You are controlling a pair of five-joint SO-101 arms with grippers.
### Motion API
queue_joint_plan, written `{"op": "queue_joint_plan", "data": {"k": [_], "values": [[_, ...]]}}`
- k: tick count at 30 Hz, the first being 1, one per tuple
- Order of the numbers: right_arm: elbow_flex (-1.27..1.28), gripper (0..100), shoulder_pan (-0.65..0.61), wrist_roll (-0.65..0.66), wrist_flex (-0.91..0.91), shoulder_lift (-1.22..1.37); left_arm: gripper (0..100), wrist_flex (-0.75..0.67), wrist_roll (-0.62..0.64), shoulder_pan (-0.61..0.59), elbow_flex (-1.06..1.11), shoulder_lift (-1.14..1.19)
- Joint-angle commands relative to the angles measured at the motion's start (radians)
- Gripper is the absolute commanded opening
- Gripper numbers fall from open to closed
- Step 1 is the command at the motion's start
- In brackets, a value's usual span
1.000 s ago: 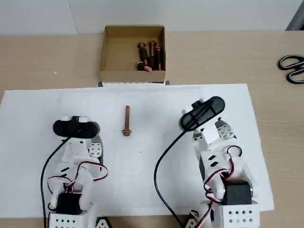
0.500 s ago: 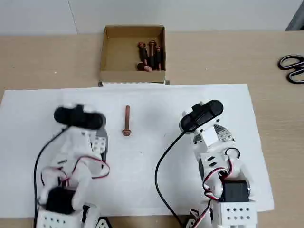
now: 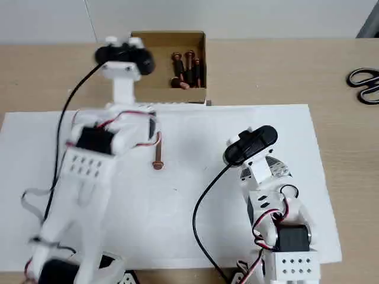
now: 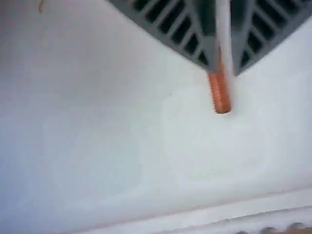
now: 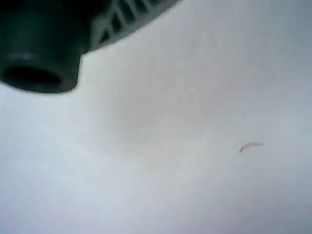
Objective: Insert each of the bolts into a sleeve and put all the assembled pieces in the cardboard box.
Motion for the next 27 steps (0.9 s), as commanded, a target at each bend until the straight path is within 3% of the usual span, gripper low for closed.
{"op": "queue_joint_plan", "data": {"k": [1, 12, 27], "values": [[0.003, 0.4, 0.008, -0.009, -0.021, -0.013, 1, 0.037, 0.002, 0.031, -0.133, 0.127], [0.032, 0.4, 0.008, -0.009, -0.021, -0.013, 1, 0.245, 0.008, 0.043, -0.354, 0.423], [0.031, 0.4, 0.004, -0.009, -0.021, -0.013, 10, 0.364, 0.052, 0.032, -0.357, 0.497]]}}
